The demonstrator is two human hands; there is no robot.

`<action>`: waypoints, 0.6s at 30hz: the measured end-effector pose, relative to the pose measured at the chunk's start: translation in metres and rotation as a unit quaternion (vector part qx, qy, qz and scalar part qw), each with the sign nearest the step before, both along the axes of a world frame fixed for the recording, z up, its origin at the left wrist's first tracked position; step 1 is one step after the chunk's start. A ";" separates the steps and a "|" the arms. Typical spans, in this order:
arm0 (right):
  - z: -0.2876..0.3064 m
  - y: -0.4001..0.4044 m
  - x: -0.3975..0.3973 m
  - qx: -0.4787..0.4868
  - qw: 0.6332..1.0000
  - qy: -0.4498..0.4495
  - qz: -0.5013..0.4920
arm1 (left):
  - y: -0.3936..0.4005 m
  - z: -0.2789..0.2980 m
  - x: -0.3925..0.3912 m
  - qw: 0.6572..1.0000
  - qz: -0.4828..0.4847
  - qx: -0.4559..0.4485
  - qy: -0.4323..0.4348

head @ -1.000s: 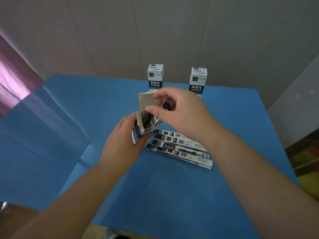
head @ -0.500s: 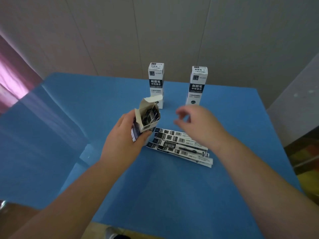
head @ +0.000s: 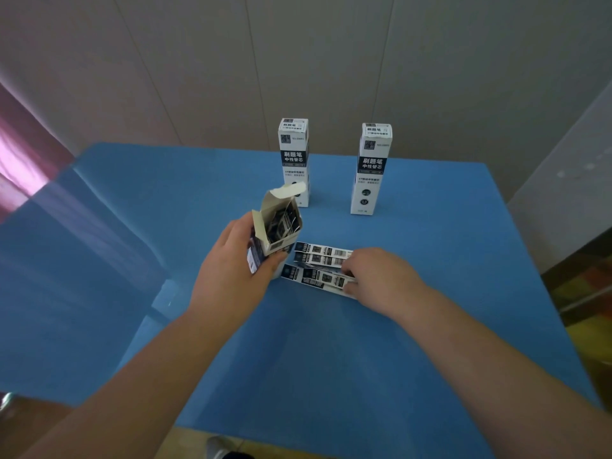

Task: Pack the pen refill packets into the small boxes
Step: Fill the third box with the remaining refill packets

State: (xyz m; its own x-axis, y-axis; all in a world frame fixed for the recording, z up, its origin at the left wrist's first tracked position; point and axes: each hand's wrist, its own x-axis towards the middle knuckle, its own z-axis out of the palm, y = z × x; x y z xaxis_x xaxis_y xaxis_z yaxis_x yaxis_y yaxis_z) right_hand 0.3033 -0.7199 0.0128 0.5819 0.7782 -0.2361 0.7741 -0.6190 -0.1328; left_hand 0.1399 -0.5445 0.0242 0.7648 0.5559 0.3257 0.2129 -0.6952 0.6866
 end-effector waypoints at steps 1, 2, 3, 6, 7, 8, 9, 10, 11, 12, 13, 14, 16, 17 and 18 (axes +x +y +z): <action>0.002 0.000 0.001 0.004 1.000 0.005 -0.004 | 0.000 0.000 0.000 1.000 -0.001 0.001 0.001; 0.004 0.000 0.002 0.006 1.000 0.010 -0.009 | -0.001 0.001 0.000 1.000 -0.003 0.002 0.002; 0.005 0.000 0.003 0.008 1.000 0.016 -0.012 | -0.001 0.001 0.000 1.000 -0.006 0.001 0.002; 0.006 0.000 0.007 0.010 1.000 0.021 -0.017 | -0.003 0.002 0.000 1.000 -0.016 0.003 -0.002; 0.006 -0.001 0.008 0.013 1.000 0.020 -0.016 | -0.003 0.002 0.000 1.000 -0.017 0.005 -0.002; 0.006 -0.002 0.008 0.017 1.000 0.017 -0.016 | -0.003 0.002 0.001 1.000 -0.017 0.006 -0.002; 0.005 -0.003 0.009 0.021 0.999 0.016 -0.017 | -0.003 0.002 0.001 1.000 -0.016 0.008 -0.002; 0.005 -0.004 0.009 0.028 0.999 0.015 -0.021 | -0.002 0.002 0.001 1.000 -0.014 0.009 -0.001; 0.006 -0.005 0.010 0.039 0.999 0.015 -0.026 | -0.002 0.001 0.001 1.000 -0.014 0.011 0.000; 0.007 -0.006 0.010 0.053 0.998 0.015 -0.032 | -0.002 0.001 0.001 1.000 -0.013 0.013 0.002; 0.008 -0.006 0.011 0.070 0.997 0.018 -0.037 | -0.002 0.001 0.001 1.000 -0.013 0.014 0.003; 0.010 -0.007 0.013 0.086 0.995 0.021 -0.040 | -0.002 0.001 0.001 1.000 -0.012 0.014 0.004; 0.018 -0.009 0.016 0.121 0.991 0.020 -0.047 | -0.001 0.000 0.002 1.000 -0.012 0.010 0.006; 0.023 -0.010 0.017 0.135 0.989 0.020 -0.054 | -0.001 0.000 0.002 1.000 -0.011 0.009 0.006; 0.028 -0.011 0.018 0.149 0.986 0.025 -0.066 | -0.001 0.000 0.001 1.000 -0.011 0.008 0.006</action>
State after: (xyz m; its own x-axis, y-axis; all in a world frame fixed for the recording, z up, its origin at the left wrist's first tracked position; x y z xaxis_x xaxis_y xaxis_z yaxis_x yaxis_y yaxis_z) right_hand 0.3215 -0.7309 0.0412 0.6760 0.7358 -0.0406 0.6770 -0.6419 -0.3601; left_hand 0.1413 -0.5450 0.0242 0.7805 0.5344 0.3245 0.2064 -0.7102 0.6731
